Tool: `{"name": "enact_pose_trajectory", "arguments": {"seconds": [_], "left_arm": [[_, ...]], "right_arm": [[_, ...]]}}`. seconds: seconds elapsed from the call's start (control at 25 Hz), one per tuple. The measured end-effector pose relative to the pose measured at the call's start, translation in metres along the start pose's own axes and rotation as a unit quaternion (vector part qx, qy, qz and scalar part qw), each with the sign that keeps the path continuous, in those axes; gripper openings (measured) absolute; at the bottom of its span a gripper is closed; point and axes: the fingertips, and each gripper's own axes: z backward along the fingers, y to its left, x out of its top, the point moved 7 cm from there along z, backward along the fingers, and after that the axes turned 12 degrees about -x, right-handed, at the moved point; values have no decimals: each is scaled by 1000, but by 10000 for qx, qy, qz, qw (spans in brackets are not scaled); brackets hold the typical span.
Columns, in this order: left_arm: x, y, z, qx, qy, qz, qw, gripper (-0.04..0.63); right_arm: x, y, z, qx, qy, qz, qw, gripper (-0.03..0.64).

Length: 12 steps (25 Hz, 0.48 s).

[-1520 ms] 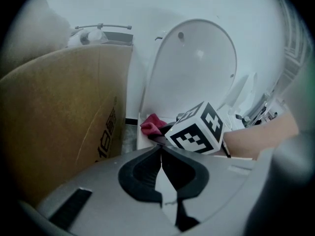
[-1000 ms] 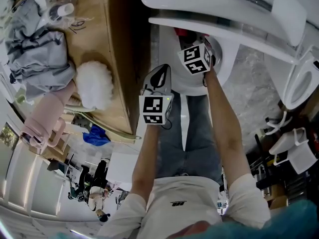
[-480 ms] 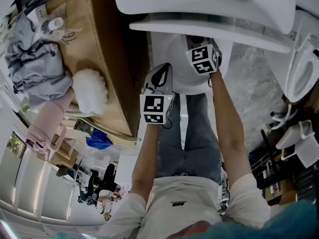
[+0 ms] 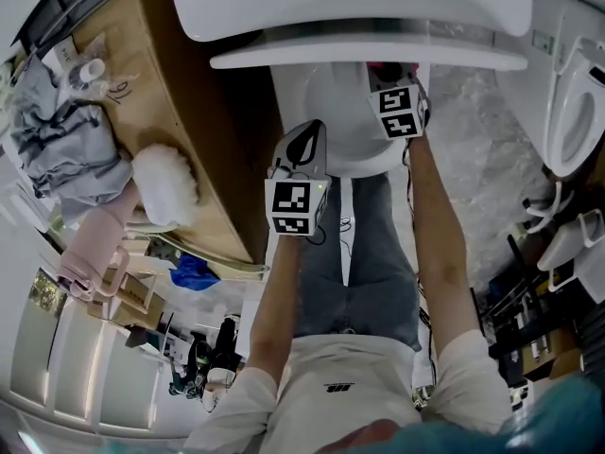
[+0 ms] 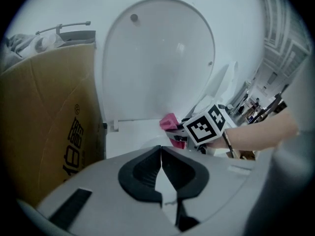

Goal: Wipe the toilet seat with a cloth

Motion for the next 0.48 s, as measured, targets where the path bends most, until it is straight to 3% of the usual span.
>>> {"name": "enact_pose_trajectory", "arguments": {"seconds": [0.2,0.48], "left_arm": [[0,-7,-3,-92,86,-118,9999,14],[-3,-16,-7,-202,170,-240,9994,14]], "right_arm": [[-11,-16,5,-116,76,-528,9985,21],[-24,-33,10,-323,150,-778,9963,23]]}}
